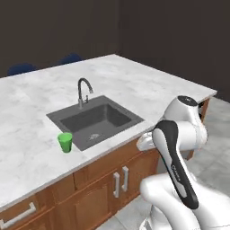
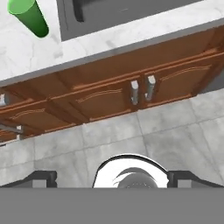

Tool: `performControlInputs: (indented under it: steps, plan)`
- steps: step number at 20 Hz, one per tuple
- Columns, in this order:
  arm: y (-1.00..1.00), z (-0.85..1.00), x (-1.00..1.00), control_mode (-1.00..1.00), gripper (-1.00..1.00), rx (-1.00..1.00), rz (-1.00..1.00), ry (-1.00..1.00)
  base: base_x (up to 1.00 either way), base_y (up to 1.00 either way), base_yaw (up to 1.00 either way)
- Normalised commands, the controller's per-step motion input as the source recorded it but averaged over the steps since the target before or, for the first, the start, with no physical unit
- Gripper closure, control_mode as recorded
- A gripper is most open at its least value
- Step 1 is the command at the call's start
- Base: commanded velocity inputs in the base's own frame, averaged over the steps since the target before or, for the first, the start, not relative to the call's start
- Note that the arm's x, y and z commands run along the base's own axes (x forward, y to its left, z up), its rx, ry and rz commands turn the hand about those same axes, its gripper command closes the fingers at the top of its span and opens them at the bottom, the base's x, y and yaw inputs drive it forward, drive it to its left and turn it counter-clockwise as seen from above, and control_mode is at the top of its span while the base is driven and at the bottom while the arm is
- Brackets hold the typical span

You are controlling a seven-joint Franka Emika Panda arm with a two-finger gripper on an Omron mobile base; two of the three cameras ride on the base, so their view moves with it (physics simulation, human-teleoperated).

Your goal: Pick the cup and bowl from the counter and place them on the counter next to the sink.

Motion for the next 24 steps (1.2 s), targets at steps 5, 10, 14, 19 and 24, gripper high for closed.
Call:
performControlInputs:
  steps: [5,10,14,19,24]
  plan:
    - [0.0,0.0,0.0,1.0,-1.0,0.0,0.0,0.0,0.01,0.0,-0.92]
    - [0.0,0.0,0.0,1.0,-1.0,0.0,0.0,0.0,0.03,0.0,-0.95]
    - [0.0,0.0,0.0,1.0,-1.0,0.0,0.0,0.0,0.03,0.0,-0.95]
    - [0.0,0.0,0.0,1.0,-1.0,0.0,0.0,0.0,0.04,-0.02,-0.93]
    - [0.0,0.0,0.0,1.0,-1.0,0.0,0.0,0.0,0.02,-0.07,-0.93]
